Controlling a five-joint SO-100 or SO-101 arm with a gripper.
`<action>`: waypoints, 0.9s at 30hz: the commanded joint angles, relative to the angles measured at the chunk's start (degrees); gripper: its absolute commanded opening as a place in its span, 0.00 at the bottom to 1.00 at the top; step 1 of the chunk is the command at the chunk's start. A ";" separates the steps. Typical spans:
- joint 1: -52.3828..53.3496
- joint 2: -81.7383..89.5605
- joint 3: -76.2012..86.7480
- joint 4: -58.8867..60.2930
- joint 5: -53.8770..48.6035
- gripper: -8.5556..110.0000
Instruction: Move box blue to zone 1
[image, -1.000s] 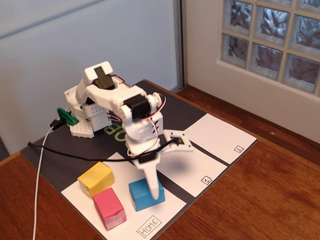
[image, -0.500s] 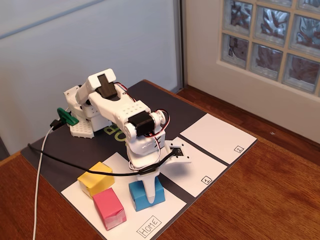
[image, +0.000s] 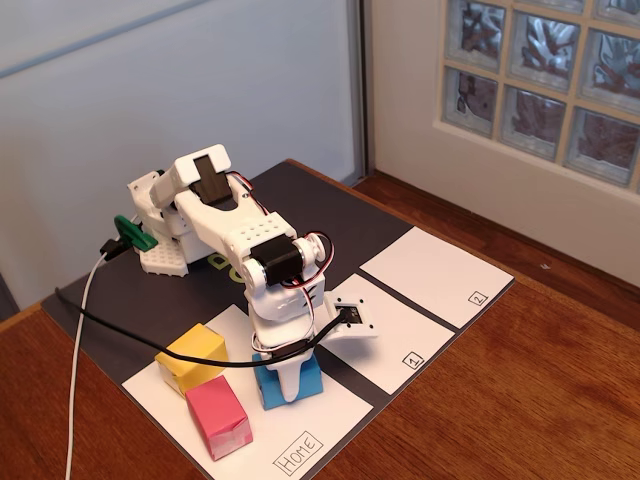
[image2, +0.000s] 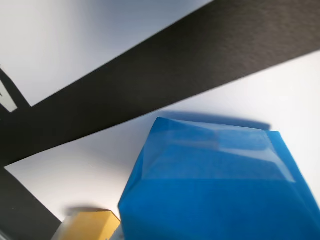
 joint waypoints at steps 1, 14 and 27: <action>0.44 0.44 -7.65 4.92 0.44 0.07; -3.60 12.92 -11.51 10.90 8.26 0.07; -19.42 28.83 12.92 10.90 21.09 0.07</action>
